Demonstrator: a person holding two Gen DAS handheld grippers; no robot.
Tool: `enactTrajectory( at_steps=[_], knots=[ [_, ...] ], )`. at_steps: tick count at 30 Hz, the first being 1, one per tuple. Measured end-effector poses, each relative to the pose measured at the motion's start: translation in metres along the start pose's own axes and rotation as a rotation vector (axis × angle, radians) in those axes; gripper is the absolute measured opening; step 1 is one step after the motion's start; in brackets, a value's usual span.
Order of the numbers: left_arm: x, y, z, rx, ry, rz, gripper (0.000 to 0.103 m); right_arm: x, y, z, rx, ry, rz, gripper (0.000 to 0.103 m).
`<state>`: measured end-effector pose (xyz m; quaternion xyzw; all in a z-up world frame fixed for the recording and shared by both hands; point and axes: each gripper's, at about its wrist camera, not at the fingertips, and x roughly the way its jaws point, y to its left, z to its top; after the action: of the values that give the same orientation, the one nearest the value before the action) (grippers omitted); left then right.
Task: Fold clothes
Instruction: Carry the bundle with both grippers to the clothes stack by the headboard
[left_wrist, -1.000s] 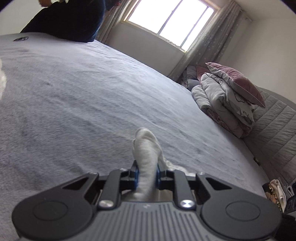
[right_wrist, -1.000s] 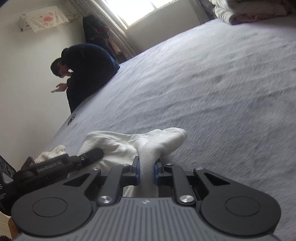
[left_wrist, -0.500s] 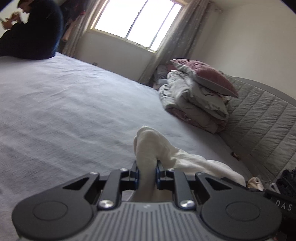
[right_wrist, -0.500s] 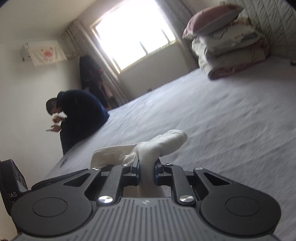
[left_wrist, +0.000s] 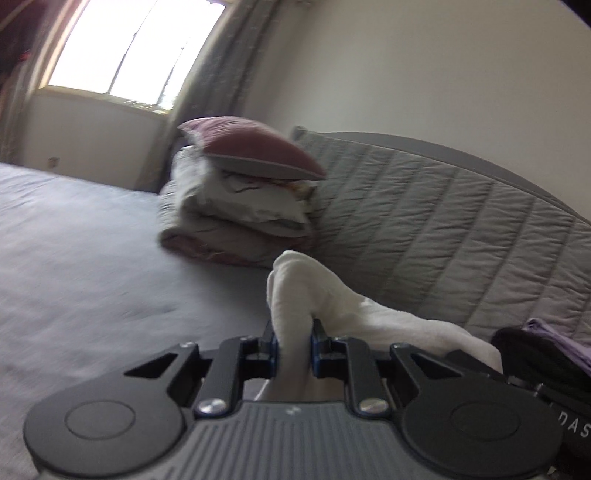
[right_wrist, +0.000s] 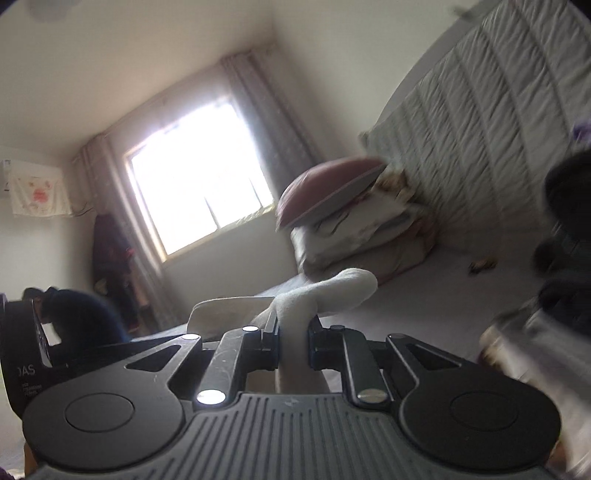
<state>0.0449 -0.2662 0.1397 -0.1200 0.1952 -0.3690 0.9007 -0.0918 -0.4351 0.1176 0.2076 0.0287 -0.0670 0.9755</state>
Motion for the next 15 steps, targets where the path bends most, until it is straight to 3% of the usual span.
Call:
enactTrajectory(
  at_steps=[10,15],
  knots=[
    [0.067,-0.161,0.044,0.159,-0.034,-0.272,0.017,-0.057,-0.071,0.090,-0.164,-0.217,-0.202,0.016],
    [0.084,-0.231,0.059,0.221,-0.034,-0.392,0.018,-0.088,-0.103,0.130,-0.185,-0.297,-0.282,0.016]
  ],
)
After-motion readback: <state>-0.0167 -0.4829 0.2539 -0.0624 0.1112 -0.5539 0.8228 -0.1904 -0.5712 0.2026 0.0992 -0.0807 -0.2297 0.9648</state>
